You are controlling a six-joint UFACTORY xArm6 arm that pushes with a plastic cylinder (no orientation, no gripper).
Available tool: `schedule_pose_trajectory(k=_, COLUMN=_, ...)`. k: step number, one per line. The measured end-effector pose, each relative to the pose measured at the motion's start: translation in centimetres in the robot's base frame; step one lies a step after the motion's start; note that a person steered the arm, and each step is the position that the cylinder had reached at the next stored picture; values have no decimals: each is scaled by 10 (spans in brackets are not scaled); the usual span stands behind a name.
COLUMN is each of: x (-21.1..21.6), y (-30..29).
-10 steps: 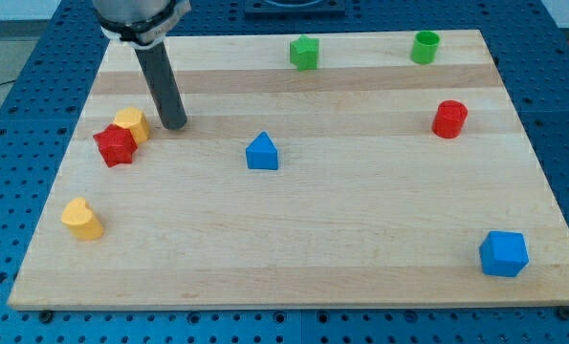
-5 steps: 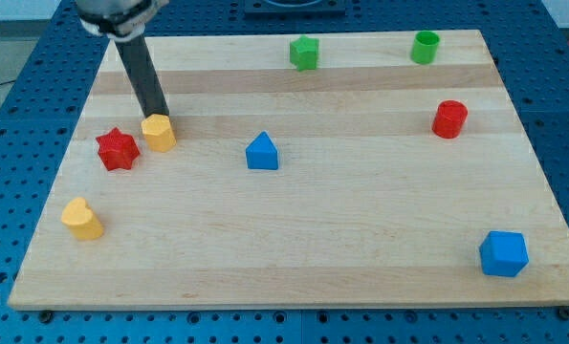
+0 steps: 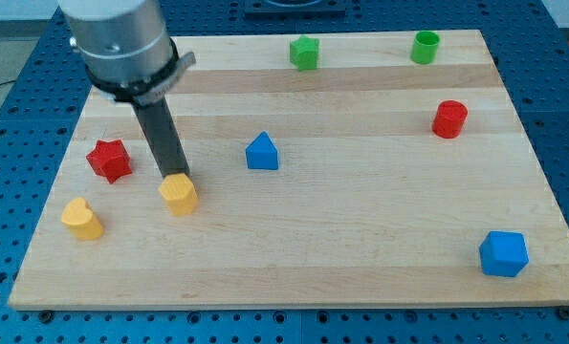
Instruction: Push the yellow hexagon right to the yellow heart
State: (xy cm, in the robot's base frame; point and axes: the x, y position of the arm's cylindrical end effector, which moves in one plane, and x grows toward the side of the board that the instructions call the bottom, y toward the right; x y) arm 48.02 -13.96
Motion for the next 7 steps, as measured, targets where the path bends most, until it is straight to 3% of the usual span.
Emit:
schedule_pose_trajectory(k=2, x=12, y=50)
schedule_pose_trajectory(k=3, x=42, y=34)
schedule_pose_trajectory(k=5, x=46, y=-39)
schedule_pose_trajectory(k=7, x=19, y=1)
